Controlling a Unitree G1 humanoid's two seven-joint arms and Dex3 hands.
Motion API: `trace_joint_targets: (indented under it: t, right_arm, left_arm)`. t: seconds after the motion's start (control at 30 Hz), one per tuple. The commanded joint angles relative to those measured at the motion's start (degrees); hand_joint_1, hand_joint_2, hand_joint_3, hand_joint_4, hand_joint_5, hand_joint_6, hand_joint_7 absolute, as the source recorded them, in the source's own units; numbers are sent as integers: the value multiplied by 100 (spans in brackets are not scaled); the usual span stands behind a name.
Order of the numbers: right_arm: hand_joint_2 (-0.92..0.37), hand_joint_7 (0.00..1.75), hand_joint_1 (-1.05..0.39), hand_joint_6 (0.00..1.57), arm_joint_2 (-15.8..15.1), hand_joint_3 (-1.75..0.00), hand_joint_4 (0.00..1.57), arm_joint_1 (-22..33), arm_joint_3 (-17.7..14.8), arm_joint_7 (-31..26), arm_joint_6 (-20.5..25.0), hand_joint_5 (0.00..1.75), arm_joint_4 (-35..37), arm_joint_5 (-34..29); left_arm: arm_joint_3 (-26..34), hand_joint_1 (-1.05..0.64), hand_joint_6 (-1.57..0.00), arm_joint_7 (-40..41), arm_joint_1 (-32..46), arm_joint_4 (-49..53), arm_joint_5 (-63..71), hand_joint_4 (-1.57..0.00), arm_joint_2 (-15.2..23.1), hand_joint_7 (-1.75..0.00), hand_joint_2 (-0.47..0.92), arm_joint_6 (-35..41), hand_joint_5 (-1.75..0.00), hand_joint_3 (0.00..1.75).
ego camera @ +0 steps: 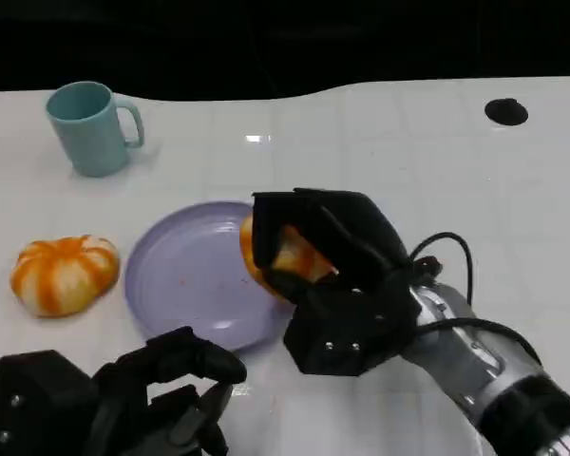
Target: Grasp the bread from the table and place it into the plate.
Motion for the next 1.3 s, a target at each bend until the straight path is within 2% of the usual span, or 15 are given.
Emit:
trace_joint_targets:
  t: [0.03, 0.23, 0.27, 0.33, 0.4, 0.47, 0.53, 0.57, 0.67, 0.77, 0.8, 0.93, 1.1, 1.3]
  right_arm:
    - [-30, 175, -17, 71, 190, -140, 99, -380, -15, 60, 43, 175, 435, 124]
    - [-31, 172, -16, 69, 480, -133, 96, -692, 18, -32, -19, 175, 1071, 113]
    - [-31, 155, -15, 73, 527, -134, 94, -732, 13, -15, -34, 175, 1169, 134]
    - [-32, 136, -15, 77, 605, -133, 89, -810, 8, 89, 6, 175, 1326, 169]
    - [-43, 102, -18, 80, 654, -107, 76, -871, 5, 237, 52, 171, 1436, 209]
    - [-64, 65, -25, 75, 628, -68, 64, -941, 83, 430, 103, 129, 1484, 162]
    - [-79, 43, -30, 67, 566, -43, 53, -1015, 213, 651, 207, 103, 1482, 53]
    - [-86, 28, -38, 57, 531, -30, 39, -1048, 291, 747, 270, 80, 1472, -12]
    - [-91, 11, -53, 40, 477, -23, 16, -1094, 417, 987, 478, 55, 1407, -98]
    - [-92, 3, -65, 29, 433, -26, 3, -1077, 484, 1136, 678, 45, 1271, -139]
    - [-92, 2, -70, 24, 418, -28, 1, -1066, 501, 1170, 722, 34, 1228, -143]
    - [-92, 1, -77, 16, 330, -33, 0, -1013, 551, 1312, 848, 15, 1007, -156]
    - [-92, 0, -82, 13, 192, -35, 0, -940, 633, 1531, 1006, 6, 653, -167]
    - [-92, 0, -84, 12, 83, -35, 3, -857, 685, 1765, 1136, 7, 313, -124]
  left_arm:
    - [17, -30, -59, 30, 64, -33, 6, -66, 36, -137, 78, -30, -175, 77]
    - [10, -31, -59, 67, 62, -61, 2, -67, 25, -136, 77, 72, -175, 77]
    - [2, -30, -59, 84, 62, -79, 12, -67, 25, -136, 77, 100, -175, 78]
    - [-8, -30, -60, 78, 62, -77, 17, -68, 22, -135, 76, 75, -175, 78]
    - [4, -29, -60, 70, 66, -69, -18, -68, 1, -135, 76, 58, -175, 79]
    - [15, -29, -60, 86, 68, -72, -41, -68, -24, -135, 75, 82, -175, 80]
    - [3, -29, -60, 77, 65, -62, -17, -68, -7, -134, 75, 58, -175, 80]
    - [-7, -30, -60, 64, 66, -57, -5, -68, 7, -134, 75, 36, -175, 81]
    - [-11, -30, -61, 83, 63, -81, -12, -69, -2, -134, 75, 81, -175, 81]
    - [-6, -30, -61, 77, 57, -66, -16, -69, -4, -134, 75, 63, -175, 82]
    - [-2, -29, -61, 76, 56, -66, -24, -68, -6, -134, 75, 71, -175, 82]
    - [-15, -29, -61, 89, 47, -85, 6, -67, 11, -134, 75, 83, -175, 83]
    - [-6, -29, -61, 102, 33, -79, 13, -66, 5, -134, 74, 105, -175, 82]
    - [-9, -30, -61, 113, 29, -98, 17, -68, 1, -134, 73, 133, -175, 83]
